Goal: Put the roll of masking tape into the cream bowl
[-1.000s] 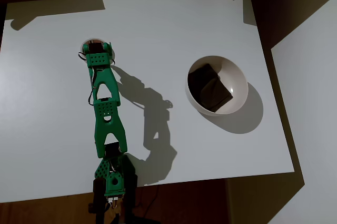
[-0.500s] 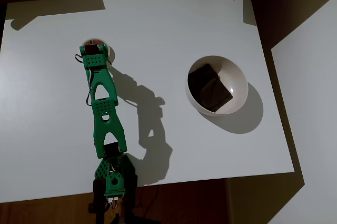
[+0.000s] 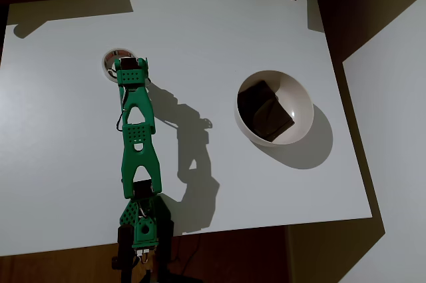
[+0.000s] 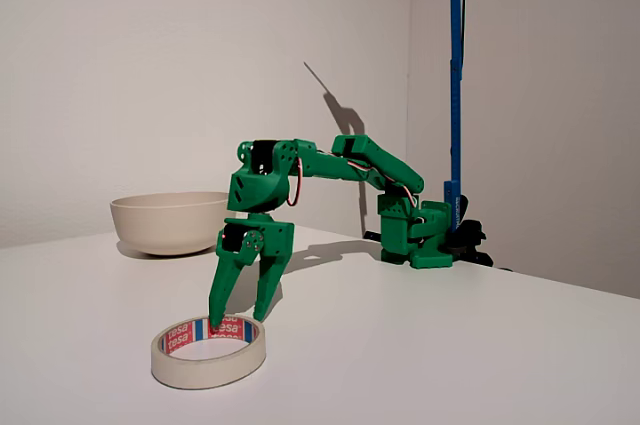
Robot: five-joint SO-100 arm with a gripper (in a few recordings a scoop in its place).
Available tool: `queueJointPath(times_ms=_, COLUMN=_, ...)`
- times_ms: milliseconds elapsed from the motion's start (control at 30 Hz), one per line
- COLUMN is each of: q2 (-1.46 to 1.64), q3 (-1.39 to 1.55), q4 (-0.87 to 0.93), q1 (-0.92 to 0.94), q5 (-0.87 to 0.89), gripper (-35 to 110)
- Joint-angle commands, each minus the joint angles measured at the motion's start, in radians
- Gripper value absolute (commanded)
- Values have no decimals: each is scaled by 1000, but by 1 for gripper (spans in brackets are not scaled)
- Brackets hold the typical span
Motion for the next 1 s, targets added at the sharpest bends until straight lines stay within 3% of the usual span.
queueJointPath(times_ms=0, q2=37, q3=-64, q4=-6, q1=-14, q5=9, gripper=22)
queueJointPath(times_ms=533, q2=32, q3=-64, q4=-14, q1=-87, q5=26, gripper=15)
queueJointPath(times_ms=967, q2=28, q3=-64, q4=-23, q1=-84, q5=43, gripper=-8)
